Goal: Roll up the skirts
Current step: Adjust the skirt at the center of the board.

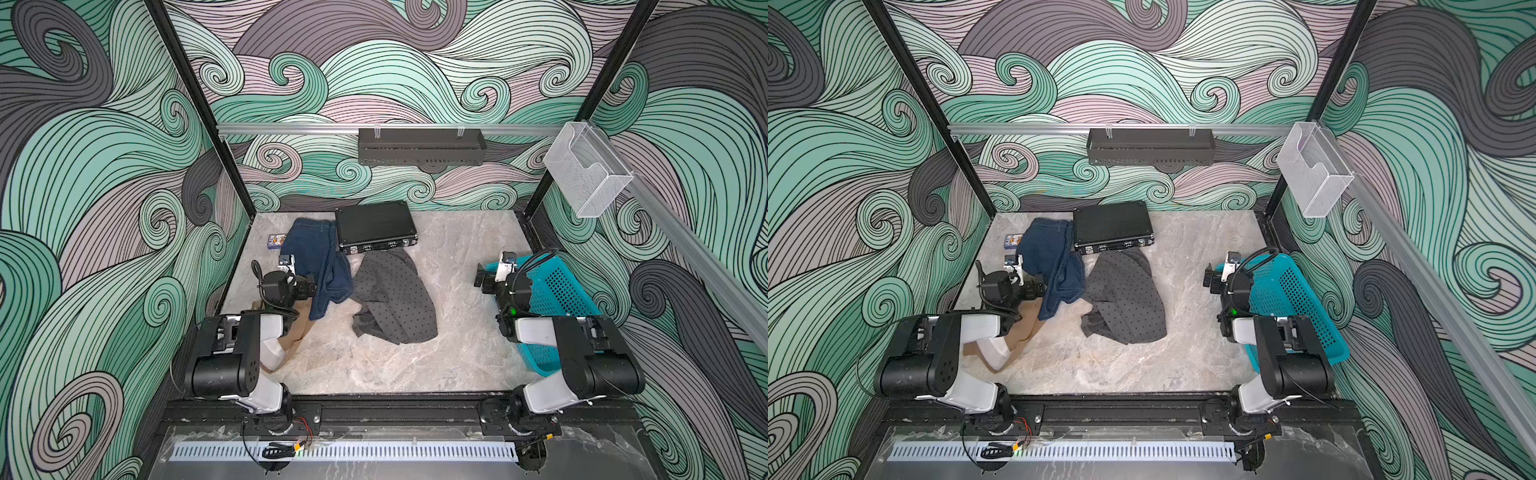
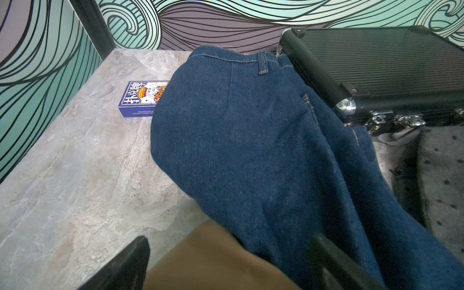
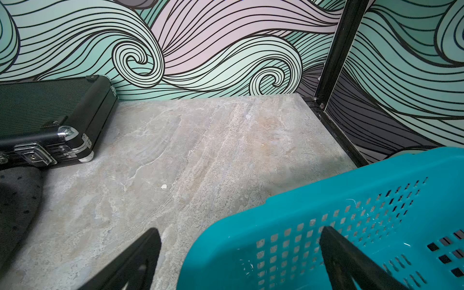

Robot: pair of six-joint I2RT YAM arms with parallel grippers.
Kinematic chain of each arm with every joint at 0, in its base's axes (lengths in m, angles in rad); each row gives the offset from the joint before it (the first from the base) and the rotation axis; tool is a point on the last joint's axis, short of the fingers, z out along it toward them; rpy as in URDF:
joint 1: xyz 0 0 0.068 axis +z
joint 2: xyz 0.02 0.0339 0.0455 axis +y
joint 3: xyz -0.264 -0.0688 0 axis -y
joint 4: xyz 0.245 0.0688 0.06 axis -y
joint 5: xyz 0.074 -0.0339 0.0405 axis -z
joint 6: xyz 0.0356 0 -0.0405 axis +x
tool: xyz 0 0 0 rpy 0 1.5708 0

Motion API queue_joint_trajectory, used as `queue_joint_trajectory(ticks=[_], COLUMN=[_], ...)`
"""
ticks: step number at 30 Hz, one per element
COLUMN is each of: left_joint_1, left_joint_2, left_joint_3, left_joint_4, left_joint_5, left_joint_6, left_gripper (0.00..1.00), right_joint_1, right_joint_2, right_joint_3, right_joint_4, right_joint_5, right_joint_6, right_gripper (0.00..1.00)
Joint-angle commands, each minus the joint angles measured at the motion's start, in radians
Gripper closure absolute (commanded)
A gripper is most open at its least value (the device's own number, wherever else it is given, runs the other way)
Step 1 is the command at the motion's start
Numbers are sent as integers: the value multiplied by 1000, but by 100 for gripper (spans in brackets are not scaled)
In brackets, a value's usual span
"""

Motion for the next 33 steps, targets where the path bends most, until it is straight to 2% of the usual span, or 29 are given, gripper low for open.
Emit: queue_joint_trajectory(ticks=[1, 26, 33], left_joint_1=[-2, -5, -16], left_joint_2=[9, 9, 7], left_joint_3=[27, 29, 30], left_joint_4=[-15, -20, -23], left_joint_5=[-7, -12, -45], left_joint_6=[-9, -8, -8], left_gripper=[1, 1, 1], right_joint_1=[-6, -7, -6], right_joint_2=[10, 12, 8], right_joint_3=[-6, -3, -9], right_joint_4=[-64, -68, -61], right_joint_5=[-13, -15, -10], right_joint_6=[-4, -4, -6], right_gripper=[1, 1, 1])
